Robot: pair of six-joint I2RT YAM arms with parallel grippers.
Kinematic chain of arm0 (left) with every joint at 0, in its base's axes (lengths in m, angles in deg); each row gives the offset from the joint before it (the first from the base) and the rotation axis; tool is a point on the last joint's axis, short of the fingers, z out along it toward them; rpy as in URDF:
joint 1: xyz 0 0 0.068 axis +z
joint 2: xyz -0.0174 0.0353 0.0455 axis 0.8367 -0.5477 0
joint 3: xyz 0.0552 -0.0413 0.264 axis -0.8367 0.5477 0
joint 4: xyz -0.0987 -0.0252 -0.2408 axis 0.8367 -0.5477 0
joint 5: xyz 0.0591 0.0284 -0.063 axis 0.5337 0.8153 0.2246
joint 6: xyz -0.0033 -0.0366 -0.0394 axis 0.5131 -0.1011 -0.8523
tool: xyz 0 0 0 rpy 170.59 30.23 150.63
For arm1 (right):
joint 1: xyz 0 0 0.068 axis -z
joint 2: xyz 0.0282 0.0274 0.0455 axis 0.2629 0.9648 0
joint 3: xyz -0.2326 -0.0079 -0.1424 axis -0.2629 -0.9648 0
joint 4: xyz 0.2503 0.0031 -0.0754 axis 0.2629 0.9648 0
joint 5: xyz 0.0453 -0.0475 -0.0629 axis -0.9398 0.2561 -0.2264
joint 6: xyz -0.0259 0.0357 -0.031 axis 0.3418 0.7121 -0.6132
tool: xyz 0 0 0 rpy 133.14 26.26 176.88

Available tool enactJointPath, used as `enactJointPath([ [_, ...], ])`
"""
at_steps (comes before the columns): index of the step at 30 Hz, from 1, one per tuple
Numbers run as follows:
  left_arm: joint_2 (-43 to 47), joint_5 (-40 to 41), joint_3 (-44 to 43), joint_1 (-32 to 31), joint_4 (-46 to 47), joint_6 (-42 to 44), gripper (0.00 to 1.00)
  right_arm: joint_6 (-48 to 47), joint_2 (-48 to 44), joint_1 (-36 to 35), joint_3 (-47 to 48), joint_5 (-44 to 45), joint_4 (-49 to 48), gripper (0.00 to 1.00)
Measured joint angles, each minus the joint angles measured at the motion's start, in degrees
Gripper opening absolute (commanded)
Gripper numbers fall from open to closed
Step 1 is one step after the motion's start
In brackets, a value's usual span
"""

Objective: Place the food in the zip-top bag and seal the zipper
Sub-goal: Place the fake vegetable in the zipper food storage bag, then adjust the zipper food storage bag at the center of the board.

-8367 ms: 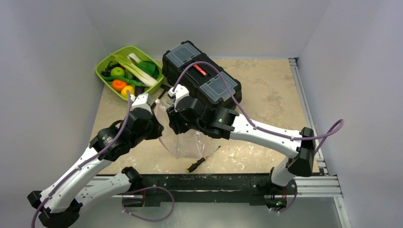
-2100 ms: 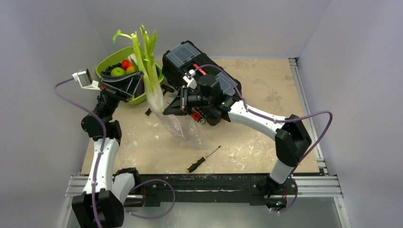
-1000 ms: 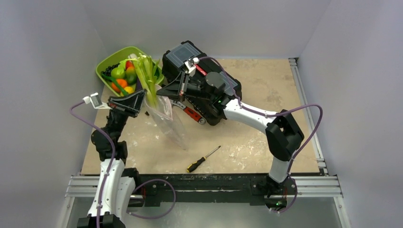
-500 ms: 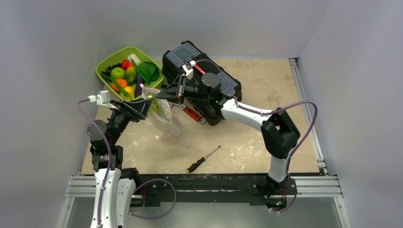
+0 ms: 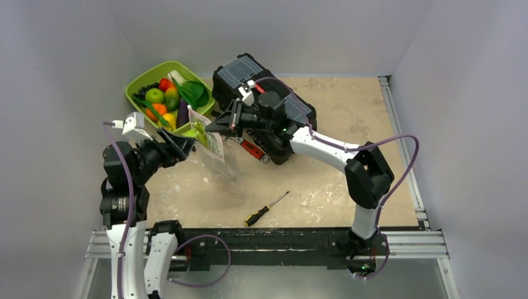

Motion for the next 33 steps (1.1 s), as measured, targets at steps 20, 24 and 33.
enactJointPath([
  [20, -5.0, 4.3, -11.5, 0.0, -5.7, 4.5, 0.67, -15.1, 12.1, -0.1, 26.6, 5.0, 21.3, 0.00],
  [24, -5.1, 5.5, -12.2, 0.0, -7.7, 4.9, 0.67, -16.0, 9.9, -0.2, 25.7, 4.5, 21.7, 0.00],
  [33, -11.9, 1.4, -16.9, 0.0, -8.1, 5.9, 0.51, -16.9, 5.8, -0.5, 23.6, 2.8, 21.7, 0.00],
])
